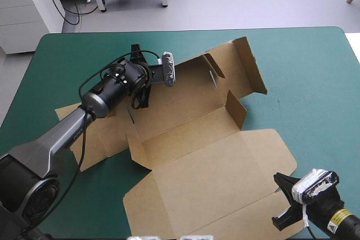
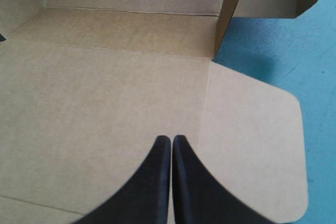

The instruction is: Fold the box

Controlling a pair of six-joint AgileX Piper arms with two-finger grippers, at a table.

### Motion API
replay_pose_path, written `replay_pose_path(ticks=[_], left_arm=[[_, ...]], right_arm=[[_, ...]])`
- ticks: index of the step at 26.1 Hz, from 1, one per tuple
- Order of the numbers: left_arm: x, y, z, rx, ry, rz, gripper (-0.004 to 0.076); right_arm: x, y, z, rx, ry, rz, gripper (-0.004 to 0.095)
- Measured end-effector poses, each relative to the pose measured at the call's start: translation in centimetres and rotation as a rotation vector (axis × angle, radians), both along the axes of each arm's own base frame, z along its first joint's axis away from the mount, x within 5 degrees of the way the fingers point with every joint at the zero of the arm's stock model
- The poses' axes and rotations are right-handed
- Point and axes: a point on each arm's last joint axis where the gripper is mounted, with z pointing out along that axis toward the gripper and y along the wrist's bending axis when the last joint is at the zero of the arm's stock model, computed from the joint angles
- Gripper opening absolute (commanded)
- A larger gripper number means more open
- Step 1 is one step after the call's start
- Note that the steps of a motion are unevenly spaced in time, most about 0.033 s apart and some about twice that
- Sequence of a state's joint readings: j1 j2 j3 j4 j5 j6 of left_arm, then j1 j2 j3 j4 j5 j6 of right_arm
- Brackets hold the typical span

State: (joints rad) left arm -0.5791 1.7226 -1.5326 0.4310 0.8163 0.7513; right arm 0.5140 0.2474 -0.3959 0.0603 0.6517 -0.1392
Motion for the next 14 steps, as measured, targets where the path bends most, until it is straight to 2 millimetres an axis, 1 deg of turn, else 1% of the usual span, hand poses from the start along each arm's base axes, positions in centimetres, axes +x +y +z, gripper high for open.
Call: replay_pose_path(ticks=[4, 8, 9, 10, 11, 14], left_arm=[[-0.8, -1.7, 0.2, 0.012, -0.041, -0.045, -0.0008], [-1.6, -3.2, 0.1, 0.023, -0.089, -0.072, -0.0008], [-2.0, -3.8, -0.2, 0.02, -0.111, -0.091, -0.0008], [-2.2, -4.0, -0.5, 0.022, -0.12, -0.099, -0.0008], [-2.8, -4.5, -0.9, 0.021, -0.141, -0.119, -0.0008], [-4.0, -4.7, -1.3, 0.031, -0.186, -0.149, -0.0008]], right_arm=[[0.0, 0.0, 0.0, 0.003, 0.002, -0.002, -0.0005], [0.0, 0.0, 0.0, 0.003, 0.002, -0.002, -0.0005], [0.0, 0.0, 0.0, 0.003, 0.002, -0.002, -0.0005], [0.0, 0.0, 0.0, 0.002, 0.002, -0.002, -0.0005], [0.0, 0.0, 0.0, 0.003, 0.002, -0.003, -0.0005], [0.0, 0.0, 0.0, 0.003, 0.002, -0.003, -0.0005]])
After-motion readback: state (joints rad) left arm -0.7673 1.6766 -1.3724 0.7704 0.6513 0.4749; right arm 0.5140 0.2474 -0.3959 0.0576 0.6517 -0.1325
